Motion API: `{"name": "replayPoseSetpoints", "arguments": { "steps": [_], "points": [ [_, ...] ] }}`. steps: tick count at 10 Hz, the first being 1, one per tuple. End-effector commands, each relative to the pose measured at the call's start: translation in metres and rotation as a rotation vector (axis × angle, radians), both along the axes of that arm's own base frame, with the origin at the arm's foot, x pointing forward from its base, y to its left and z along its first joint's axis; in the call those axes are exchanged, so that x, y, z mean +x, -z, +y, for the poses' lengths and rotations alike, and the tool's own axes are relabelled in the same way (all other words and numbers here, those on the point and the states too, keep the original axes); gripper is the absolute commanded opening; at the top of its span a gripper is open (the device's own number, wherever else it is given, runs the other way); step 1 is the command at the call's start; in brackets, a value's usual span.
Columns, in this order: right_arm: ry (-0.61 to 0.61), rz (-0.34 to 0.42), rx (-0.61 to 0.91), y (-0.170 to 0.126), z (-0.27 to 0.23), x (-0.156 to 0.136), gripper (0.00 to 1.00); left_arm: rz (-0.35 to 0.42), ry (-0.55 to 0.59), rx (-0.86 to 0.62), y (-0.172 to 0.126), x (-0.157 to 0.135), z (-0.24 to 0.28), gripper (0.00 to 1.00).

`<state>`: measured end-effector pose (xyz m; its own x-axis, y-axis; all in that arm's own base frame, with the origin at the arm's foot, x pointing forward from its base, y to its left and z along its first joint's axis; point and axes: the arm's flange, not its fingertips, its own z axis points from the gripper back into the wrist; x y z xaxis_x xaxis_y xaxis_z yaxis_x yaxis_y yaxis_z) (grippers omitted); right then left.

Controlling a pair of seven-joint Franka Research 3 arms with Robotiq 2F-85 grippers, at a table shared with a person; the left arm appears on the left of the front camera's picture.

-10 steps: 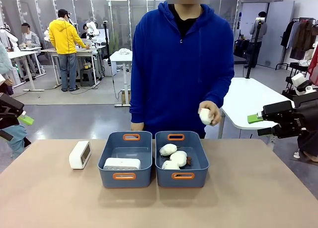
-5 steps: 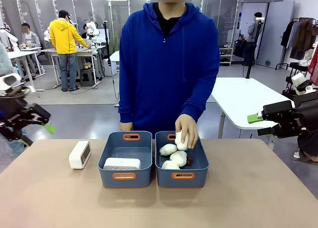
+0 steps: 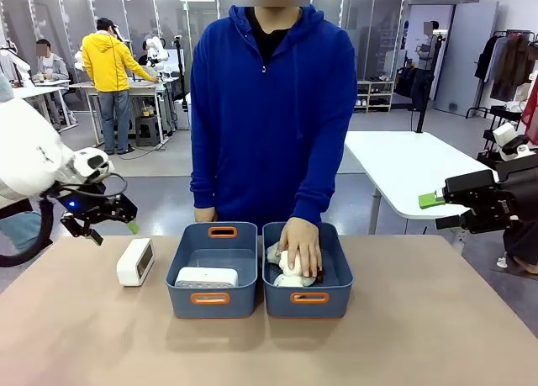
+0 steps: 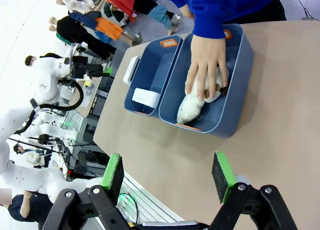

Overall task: Sort the digital clocks into the basket.
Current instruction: Pick up the Digital clock from the table and place it into the empty Plastic storage basket.

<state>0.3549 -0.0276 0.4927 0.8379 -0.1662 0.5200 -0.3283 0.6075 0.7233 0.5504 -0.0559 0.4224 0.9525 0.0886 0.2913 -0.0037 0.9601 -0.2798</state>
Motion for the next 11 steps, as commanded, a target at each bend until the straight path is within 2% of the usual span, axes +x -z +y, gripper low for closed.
{"name": "replayPoseSetpoints", "arguments": {
  "steps": [1, 5, 7, 9, 10, 11],
  "points": [
    [-0.006, 0.001, -0.001, -0.001, -0.001, 0.0, 0.9, -0.036, -0.014, 0.109, 0.013, 0.024, -0.014, 1.0],
    [-0.006, 0.001, -0.001, -0.001, -0.001, 0.0, 0.9, 0.01, 0.011, 0.186, 0.048, 0.036, -0.035, 1.0],
    [-0.006, 0.001, -0.001, -0.001, -0.001, 0.0, 0.9, 0.025, 0.015, 0.2, 0.067, 0.033, -0.041, 1.0],
    [-0.006, 0.001, -0.001, -0.001, -0.001, 0.0, 0.9, -0.031, 0.018, 0.228, 0.084, 0.036, -0.043, 1.0],
    [-0.006, 0.001, -0.001, -0.001, -0.001, 0.0, 0.9, -0.031, 0.016, 0.24, 0.088, 0.037, -0.045, 0.9],
    [-0.006, 0.001, -0.001, -0.001, -0.001, 0.0, 0.9, -0.031, -0.002, 0.228, 0.09, 0.038, -0.045, 0.4]
  ]
}}
